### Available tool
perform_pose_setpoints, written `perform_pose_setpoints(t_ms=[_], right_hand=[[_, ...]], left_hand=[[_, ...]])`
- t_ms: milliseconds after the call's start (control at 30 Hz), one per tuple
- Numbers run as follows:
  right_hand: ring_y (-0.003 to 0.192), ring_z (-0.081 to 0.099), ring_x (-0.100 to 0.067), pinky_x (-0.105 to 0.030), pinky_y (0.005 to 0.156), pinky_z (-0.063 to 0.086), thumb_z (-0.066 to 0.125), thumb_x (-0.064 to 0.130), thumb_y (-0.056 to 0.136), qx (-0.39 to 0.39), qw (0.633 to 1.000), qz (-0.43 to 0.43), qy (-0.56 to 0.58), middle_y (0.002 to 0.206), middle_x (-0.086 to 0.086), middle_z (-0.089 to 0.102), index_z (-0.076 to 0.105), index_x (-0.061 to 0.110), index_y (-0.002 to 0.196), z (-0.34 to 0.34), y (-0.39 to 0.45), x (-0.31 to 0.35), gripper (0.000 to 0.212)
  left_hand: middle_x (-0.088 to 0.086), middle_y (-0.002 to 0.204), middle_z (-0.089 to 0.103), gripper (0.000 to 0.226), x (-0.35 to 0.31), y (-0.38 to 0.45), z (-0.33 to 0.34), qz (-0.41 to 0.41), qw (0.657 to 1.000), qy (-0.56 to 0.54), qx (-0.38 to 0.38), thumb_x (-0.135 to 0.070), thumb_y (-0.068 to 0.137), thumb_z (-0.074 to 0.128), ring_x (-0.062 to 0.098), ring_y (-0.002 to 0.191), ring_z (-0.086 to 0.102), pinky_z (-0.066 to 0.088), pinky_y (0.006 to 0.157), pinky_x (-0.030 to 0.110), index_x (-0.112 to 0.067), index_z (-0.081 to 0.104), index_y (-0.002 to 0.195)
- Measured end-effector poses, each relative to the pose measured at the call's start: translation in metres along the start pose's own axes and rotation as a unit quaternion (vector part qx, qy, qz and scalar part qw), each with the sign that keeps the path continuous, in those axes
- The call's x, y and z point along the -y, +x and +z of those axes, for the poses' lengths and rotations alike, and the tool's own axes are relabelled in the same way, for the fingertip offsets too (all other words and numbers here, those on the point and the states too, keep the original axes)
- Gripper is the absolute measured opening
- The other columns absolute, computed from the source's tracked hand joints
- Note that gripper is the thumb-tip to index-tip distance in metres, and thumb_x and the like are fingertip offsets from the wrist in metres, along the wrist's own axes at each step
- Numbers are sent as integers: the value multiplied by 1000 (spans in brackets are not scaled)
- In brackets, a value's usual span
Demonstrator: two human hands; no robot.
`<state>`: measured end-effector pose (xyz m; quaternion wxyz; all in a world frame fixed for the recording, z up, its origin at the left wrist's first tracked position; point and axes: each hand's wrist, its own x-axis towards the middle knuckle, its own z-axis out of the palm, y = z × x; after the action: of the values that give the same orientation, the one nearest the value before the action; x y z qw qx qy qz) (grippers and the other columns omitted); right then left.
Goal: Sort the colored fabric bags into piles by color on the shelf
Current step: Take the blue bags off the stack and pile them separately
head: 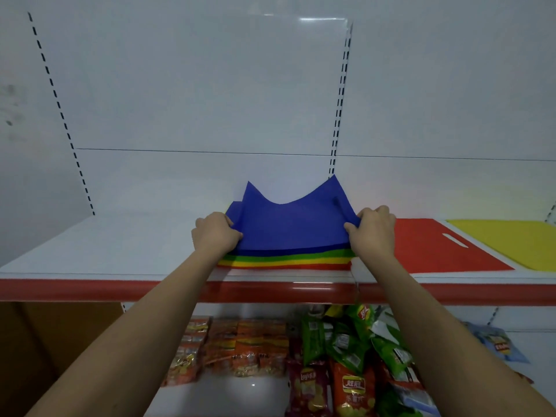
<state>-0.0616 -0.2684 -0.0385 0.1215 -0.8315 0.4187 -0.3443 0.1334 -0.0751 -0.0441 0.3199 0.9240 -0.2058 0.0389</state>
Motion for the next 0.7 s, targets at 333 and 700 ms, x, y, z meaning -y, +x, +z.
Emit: perform_pose_setpoints(t_ms=[333,700], right_hand=[[80,60,-25,-35,58,49,46,10,99,7,968,58,242,97,-9,60,47,12,99,-42,-18,-5,1],[97,60,-26,-43,77,58,29,-15,91,-31,943,153,293,125,-11,54,58,5,127,-116,-84,-65,51]], left_hand=[[12,126,58,40,-12,-17,-25,42,928,-351,120,1,94,59,30,97,66,56,47,24,-12,46,129],[-2,123,48,48,-64,-64,-1,162,888,-342,262,4,98,46,18,92,57,55,86,40,-15,52,142]])
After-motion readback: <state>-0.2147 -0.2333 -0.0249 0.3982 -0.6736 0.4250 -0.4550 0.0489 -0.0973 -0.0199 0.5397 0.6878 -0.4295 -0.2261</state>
